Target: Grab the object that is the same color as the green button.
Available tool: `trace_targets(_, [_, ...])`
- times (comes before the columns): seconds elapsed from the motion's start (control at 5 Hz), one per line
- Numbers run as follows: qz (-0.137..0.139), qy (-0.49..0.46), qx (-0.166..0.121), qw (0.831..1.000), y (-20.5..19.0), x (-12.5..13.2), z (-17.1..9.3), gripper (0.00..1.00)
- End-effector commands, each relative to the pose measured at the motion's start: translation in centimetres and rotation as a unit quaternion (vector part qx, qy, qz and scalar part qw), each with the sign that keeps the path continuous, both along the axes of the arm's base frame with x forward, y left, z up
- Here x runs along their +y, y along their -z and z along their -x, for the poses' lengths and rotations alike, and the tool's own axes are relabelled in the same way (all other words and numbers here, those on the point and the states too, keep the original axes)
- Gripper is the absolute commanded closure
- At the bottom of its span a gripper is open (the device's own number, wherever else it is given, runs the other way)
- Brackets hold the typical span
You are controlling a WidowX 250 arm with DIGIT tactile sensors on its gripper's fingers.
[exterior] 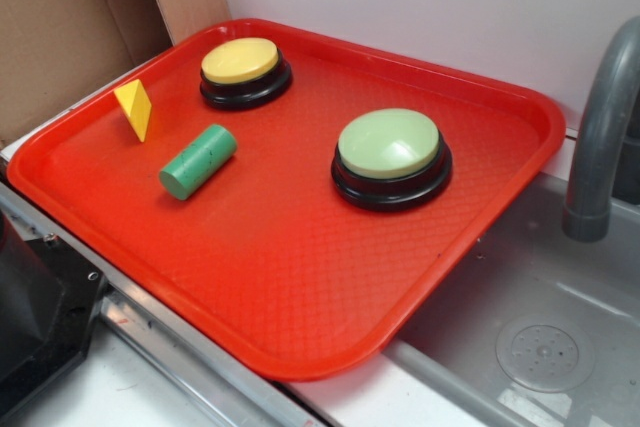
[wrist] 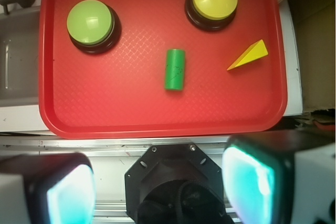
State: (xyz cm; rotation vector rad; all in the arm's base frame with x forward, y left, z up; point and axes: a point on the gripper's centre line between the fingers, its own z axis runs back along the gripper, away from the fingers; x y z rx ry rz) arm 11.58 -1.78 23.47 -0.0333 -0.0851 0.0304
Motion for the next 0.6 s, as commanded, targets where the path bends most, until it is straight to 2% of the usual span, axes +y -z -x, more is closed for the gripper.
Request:
trace_targets(0.0, [0.0,0.0,0.0,1.0,0.0,0.0,0.0,0.0])
trace_targets(0.2, [-0.016,-0.009,-0.01,1.0,2.0,0.1,-1.7,0.0])
trace_targets(0.4, [-0.014,-0.011,-0.022,1.0,3.9,0.6,-2.9,0.0])
